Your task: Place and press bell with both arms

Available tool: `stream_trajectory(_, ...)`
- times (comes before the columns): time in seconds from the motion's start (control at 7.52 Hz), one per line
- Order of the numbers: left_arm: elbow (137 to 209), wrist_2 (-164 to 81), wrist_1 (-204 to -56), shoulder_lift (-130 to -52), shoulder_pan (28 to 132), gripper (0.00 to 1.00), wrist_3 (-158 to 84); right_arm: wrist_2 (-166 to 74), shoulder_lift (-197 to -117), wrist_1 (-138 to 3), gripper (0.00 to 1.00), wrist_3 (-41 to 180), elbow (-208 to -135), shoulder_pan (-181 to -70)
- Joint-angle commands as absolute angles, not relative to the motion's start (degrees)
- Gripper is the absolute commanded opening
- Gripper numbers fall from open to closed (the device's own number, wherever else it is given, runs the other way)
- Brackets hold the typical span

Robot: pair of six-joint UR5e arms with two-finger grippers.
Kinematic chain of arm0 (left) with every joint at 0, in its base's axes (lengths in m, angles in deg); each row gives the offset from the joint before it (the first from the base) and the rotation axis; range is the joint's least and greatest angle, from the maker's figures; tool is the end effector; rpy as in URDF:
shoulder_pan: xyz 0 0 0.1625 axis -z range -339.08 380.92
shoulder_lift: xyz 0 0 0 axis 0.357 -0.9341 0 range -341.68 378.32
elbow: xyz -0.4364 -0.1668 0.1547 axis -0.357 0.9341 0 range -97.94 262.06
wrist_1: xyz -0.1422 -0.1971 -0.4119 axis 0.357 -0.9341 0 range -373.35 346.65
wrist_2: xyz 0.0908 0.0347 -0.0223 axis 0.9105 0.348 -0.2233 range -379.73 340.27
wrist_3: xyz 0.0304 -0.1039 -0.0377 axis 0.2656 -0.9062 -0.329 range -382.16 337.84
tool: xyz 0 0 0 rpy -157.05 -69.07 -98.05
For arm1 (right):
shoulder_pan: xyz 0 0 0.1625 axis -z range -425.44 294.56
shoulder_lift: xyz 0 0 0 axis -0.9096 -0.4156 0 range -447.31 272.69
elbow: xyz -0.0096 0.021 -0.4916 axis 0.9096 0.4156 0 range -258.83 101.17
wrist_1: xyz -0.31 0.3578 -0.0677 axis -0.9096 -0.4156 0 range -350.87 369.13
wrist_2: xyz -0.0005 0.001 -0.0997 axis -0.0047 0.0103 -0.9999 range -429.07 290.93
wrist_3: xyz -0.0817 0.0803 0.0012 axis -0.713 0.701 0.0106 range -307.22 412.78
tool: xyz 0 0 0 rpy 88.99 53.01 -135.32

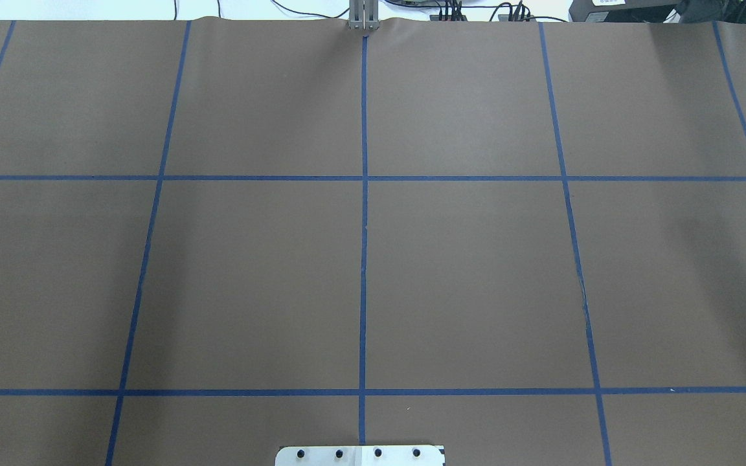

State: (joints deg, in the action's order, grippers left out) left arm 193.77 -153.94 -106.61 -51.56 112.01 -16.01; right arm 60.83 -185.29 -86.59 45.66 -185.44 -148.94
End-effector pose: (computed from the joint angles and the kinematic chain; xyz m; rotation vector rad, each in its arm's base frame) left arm -0.0610 -0.3950 0.6853 0.1289 0.7651 0.1164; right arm 0.0040 -0.4935 0.6637 0.0526 -0.6978 -0.2458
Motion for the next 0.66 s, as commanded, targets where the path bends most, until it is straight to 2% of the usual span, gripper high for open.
stream_trajectory(0.0, 193.68, -153.94, -106.61, -51.47, 111.97, 1.0, -16.1, 60.83, -185.22, -86.59, 1.0, 45.66, -185.53, -148.94)
stream_trajectory(0.53, 193.77, -154.11, -106.61, -52.08, 111.97, 1.0, -16.1, 61.36, -185.22, -86.59, 1.0, 45.66, -185.8, -148.94)
